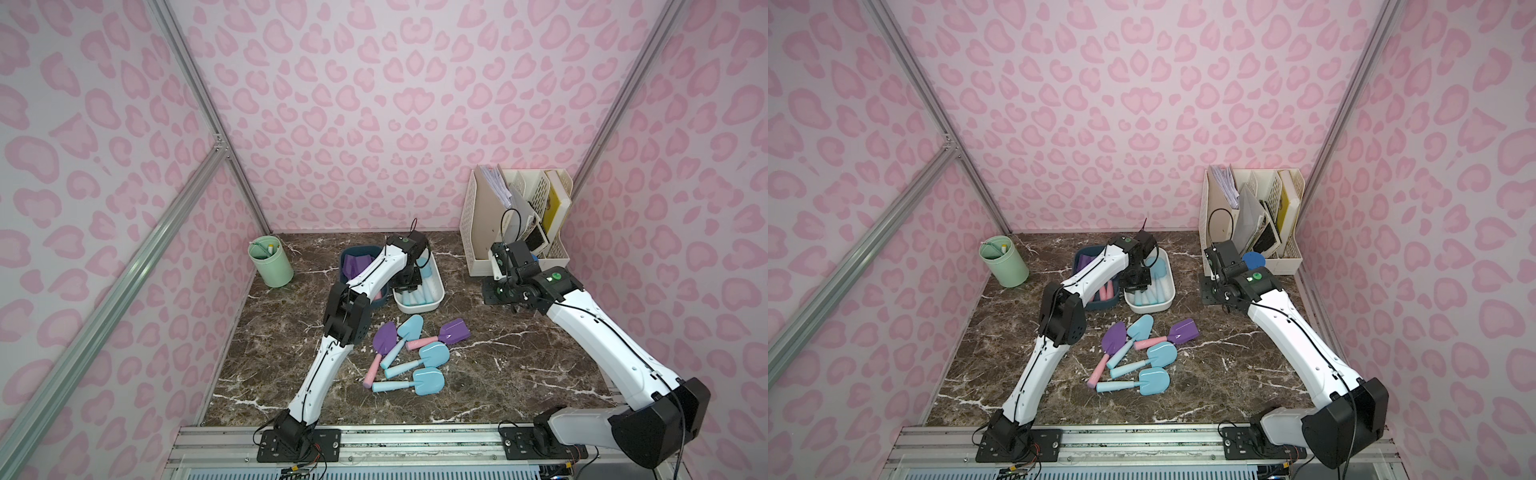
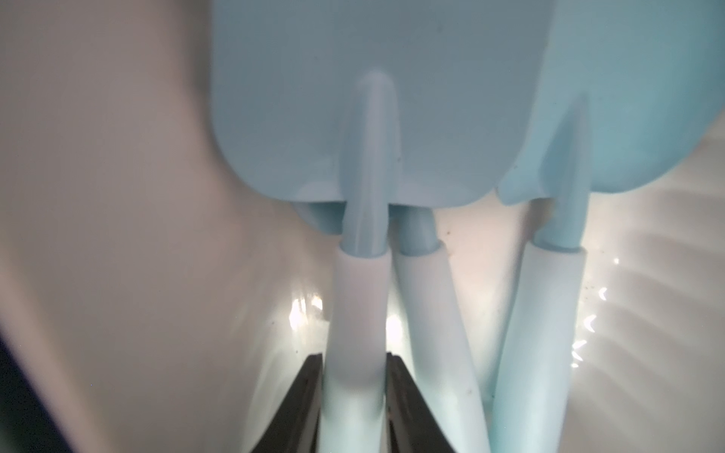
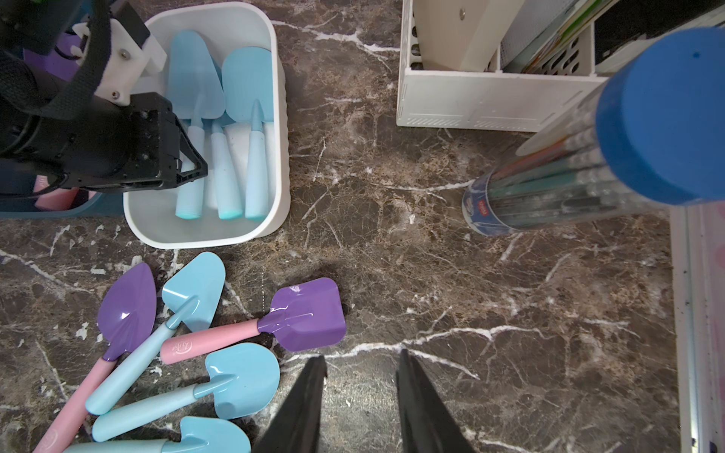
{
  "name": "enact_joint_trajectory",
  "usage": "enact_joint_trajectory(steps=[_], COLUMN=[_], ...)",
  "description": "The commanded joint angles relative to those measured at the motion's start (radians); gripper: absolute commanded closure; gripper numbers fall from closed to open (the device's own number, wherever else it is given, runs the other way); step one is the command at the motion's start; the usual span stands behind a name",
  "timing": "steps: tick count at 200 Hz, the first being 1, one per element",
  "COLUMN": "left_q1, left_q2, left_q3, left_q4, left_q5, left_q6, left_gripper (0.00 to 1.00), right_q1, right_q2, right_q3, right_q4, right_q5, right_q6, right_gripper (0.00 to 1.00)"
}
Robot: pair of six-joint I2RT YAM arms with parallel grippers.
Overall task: Sort the small shovels by color and place them into the storage box
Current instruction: Place the shovel in the storage box.
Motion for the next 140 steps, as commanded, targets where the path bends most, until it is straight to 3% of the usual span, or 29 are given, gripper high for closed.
enact_joint_trajectory(steps=[1,79,119,140], left_q1=[0.001,-0.016,-0.047,-0.066], left_q2=[-0.017,-0.148,-0.281,-0.389], left_q3=[0.006,0.006,-0.002,-0.076], left_q4=[-0.018,0.014,0.041,0.064], left_q5=[-0.005,-0.027,-0.017,-0.047], left_q6=[0.015,0.045,0.108,0.145], left_gripper=[0.68,0.60,0.56,0.56], right_q1=[-0.001,-0.001,-0.003,-0.003], right_q2=[-0.005,-0.028,-0.080,-0.096], right_q3=[0.000,0.021,-0.002,-0.013], right_q4=[0.011,0.010,0.069,0.084], right_q5=[-0.003,0.002,-0.034,-0.052], right_q6=[-0.002,0.000,0.039,0.078], right_gripper=[0.63,0.63,0.64,0.62])
